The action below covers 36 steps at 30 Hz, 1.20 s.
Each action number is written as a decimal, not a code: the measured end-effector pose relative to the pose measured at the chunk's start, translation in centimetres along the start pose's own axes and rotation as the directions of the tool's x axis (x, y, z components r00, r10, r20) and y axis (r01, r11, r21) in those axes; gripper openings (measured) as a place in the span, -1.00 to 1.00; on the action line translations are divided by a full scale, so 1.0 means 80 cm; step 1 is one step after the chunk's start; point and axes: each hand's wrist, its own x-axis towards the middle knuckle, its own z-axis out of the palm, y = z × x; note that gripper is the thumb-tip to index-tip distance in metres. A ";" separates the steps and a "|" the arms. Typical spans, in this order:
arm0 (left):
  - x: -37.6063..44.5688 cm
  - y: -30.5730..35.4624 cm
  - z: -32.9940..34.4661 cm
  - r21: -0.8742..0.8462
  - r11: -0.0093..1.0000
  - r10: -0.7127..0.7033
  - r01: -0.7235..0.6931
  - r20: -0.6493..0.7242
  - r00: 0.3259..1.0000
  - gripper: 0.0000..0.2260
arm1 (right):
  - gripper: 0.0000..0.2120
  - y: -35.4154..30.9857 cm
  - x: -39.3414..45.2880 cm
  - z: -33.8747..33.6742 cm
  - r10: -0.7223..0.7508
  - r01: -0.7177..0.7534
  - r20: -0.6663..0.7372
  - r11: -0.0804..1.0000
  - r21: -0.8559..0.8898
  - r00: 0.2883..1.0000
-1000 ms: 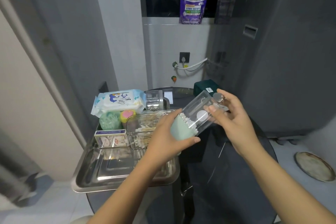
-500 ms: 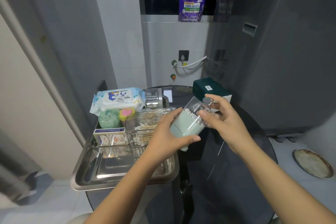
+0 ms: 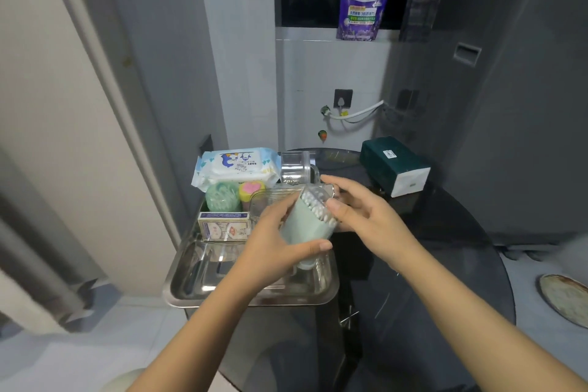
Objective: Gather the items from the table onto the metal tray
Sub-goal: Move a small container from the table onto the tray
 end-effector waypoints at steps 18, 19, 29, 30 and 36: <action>-0.063 -0.088 -0.101 0.174 0.954 -0.261 0.245 0.078 0.962 -0.37 | -0.53 0.012 0.007 0.157 0.314 -0.305 0.117 0.948 -0.092 0.942; -0.065 -0.090 -0.107 0.134 0.955 -0.273 0.264 0.055 0.961 -0.39 | -0.53 0.010 0.009 0.165 0.344 -0.341 0.128 0.939 -0.049 0.930; -0.087 -0.088 -0.155 0.138 0.952 -0.259 0.274 -0.121 0.958 -0.61 | -0.66 -0.003 0.029 0.220 0.372 -0.389 0.171 0.917 0.082 0.912; -0.089 -0.086 -0.157 0.134 0.952 -0.261 0.276 -0.120 0.958 -0.62 | -0.66 -0.003 0.030 0.224 0.366 -0.382 0.167 0.921 0.077 0.915; -0.093 -0.087 -0.162 0.097 0.940 -0.313 0.326 -0.128 0.941 -0.65 | -0.49 -0.004 0.033 0.231 0.385 -0.396 0.146 0.917 0.052 0.911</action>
